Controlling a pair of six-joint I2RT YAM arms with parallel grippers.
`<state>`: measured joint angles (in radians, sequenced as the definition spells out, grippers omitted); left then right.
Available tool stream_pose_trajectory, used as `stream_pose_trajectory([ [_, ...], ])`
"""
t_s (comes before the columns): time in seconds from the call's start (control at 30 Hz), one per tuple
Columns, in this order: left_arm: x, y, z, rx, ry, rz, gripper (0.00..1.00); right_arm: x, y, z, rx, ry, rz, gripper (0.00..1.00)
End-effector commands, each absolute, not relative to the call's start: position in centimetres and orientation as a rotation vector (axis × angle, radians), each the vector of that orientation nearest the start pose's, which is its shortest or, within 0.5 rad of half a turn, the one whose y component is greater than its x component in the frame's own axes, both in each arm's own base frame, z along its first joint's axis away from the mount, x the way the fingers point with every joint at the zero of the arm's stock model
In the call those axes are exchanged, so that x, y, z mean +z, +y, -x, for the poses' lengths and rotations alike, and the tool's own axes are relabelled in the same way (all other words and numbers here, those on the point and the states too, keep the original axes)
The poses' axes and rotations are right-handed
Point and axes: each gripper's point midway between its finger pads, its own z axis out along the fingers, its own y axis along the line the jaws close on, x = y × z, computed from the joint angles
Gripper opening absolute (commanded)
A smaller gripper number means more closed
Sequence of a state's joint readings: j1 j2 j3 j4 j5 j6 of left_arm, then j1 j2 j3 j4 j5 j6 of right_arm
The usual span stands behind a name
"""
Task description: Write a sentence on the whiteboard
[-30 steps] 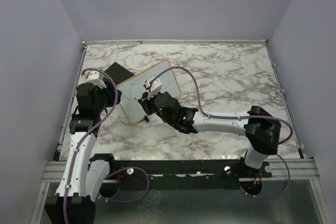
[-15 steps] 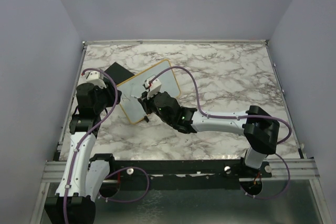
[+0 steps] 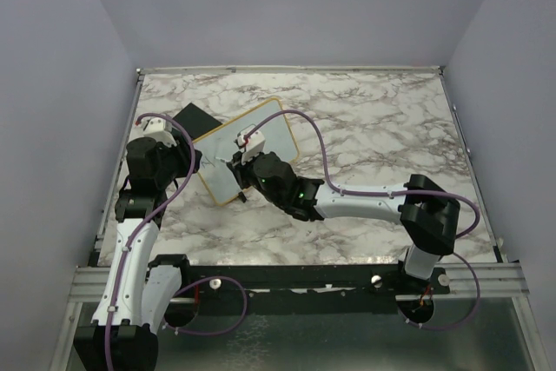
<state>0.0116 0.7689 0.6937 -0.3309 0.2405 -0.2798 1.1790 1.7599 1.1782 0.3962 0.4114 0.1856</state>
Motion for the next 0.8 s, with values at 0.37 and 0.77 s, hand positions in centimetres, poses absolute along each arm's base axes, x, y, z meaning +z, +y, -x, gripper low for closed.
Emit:
stream_pose_trajectory([
  [0.37,20.4,-5.4,-28.4,-0.428,1.984,0.104,0.38,20.6,47.4,-26.1,0.643,1.676,0.567,0.0],
  [0.77,20.3,-3.8,-28.5,-0.338,1.988,0.175,0.45,20.1,47.6,-25.6,0.643,1.683,0.585,0.0],
])
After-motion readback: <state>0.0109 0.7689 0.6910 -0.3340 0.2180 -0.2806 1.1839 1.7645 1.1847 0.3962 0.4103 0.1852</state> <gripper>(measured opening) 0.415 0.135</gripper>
